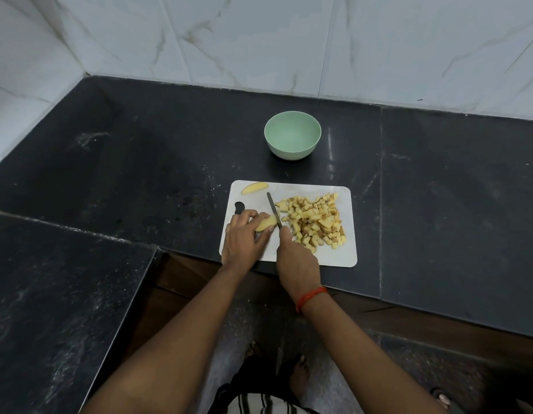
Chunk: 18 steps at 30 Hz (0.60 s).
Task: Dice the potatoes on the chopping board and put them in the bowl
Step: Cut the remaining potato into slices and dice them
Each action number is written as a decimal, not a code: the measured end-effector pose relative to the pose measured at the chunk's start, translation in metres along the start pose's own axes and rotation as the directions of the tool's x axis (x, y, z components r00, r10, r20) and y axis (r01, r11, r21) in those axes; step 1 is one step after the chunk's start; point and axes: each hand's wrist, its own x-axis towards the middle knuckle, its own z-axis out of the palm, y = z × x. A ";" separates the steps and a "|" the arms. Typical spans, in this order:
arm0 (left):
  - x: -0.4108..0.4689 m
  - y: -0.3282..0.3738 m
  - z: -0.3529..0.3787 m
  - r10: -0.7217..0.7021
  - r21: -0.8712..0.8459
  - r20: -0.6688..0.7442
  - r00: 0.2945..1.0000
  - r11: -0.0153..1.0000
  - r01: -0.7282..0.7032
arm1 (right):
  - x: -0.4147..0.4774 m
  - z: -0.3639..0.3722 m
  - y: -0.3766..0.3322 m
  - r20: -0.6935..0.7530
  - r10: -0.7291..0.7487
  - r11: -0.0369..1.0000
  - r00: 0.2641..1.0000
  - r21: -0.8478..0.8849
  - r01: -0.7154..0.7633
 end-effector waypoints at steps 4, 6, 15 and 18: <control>-0.002 0.002 0.000 -0.009 0.011 0.001 1.000 1.000 0.009 | -0.015 -0.001 0.001 -0.054 -0.024 0.999 0.998 -0.047 0.021; -0.001 0.002 0.000 -0.005 0.004 0.001 1.000 1.000 0.005 | -0.031 -0.001 0.007 -0.036 -0.037 0.995 0.999 -0.091 0.034; -0.007 0.003 -0.004 -0.075 -0.162 -0.024 0.997 0.984 0.071 | -0.073 0.009 0.029 -0.045 0.064 0.998 0.997 0.015 -0.063; -0.009 0.005 -0.007 -0.098 -0.214 -0.030 0.995 0.973 0.089 | -0.061 0.013 0.022 -0.123 0.031 0.999 0.992 0.020 -0.029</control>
